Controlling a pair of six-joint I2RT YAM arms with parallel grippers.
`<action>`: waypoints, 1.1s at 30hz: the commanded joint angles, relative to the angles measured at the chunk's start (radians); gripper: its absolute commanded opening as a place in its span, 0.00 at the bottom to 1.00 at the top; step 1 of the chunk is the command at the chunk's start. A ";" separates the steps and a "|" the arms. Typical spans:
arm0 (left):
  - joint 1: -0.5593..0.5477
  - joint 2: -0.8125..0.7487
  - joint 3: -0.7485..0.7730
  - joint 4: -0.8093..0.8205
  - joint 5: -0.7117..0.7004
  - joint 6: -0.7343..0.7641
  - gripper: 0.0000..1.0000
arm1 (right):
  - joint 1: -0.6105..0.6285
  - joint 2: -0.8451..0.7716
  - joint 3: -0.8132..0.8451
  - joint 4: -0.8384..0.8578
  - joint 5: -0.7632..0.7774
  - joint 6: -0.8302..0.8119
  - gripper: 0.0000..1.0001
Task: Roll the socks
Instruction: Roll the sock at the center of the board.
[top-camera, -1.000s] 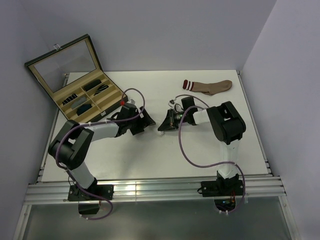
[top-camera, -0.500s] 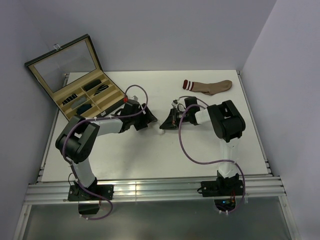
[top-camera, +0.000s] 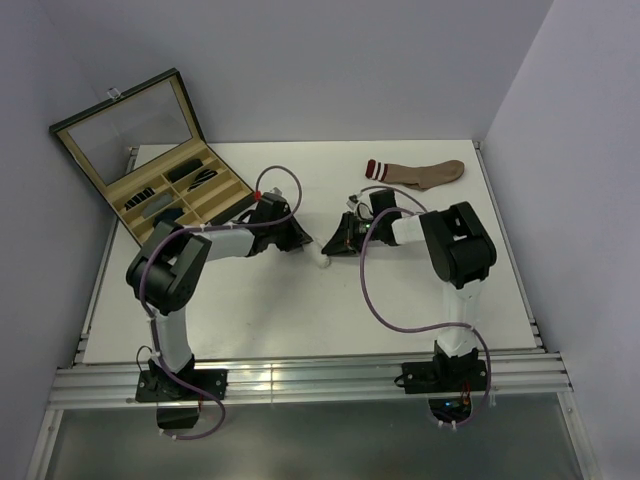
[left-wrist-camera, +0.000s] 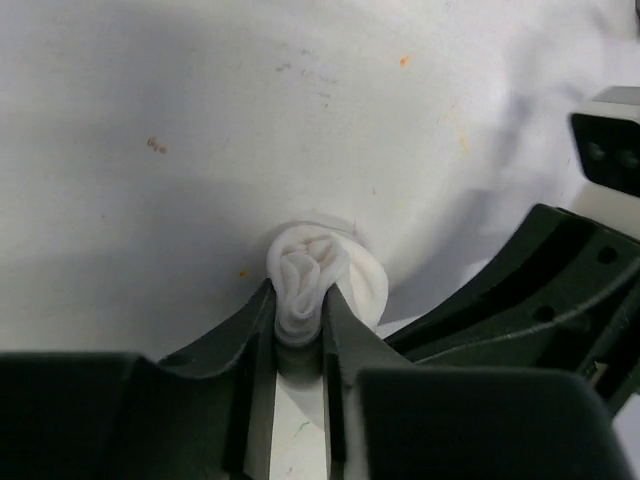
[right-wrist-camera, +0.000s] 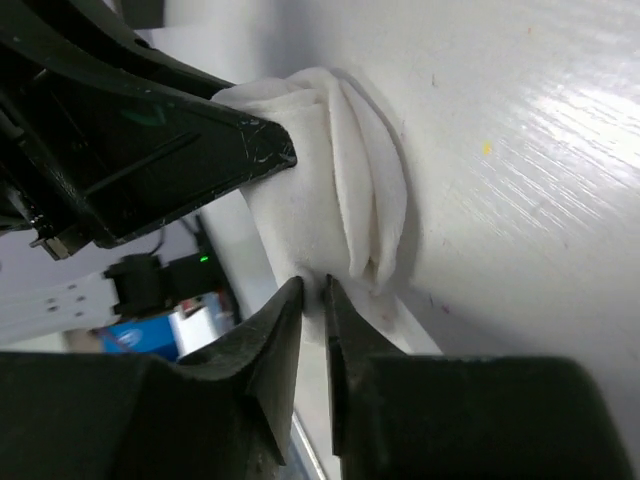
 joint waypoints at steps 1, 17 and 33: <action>-0.005 0.064 0.014 -0.181 -0.039 0.045 0.19 | 0.014 -0.100 -0.004 -0.106 0.198 -0.138 0.23; -0.006 0.053 0.161 -0.513 -0.066 0.174 0.08 | 0.465 -0.484 -0.079 -0.227 1.153 -0.580 0.57; -0.006 0.057 0.180 -0.537 0.014 0.209 0.09 | 0.684 -0.312 -0.039 -0.177 1.398 -0.749 0.57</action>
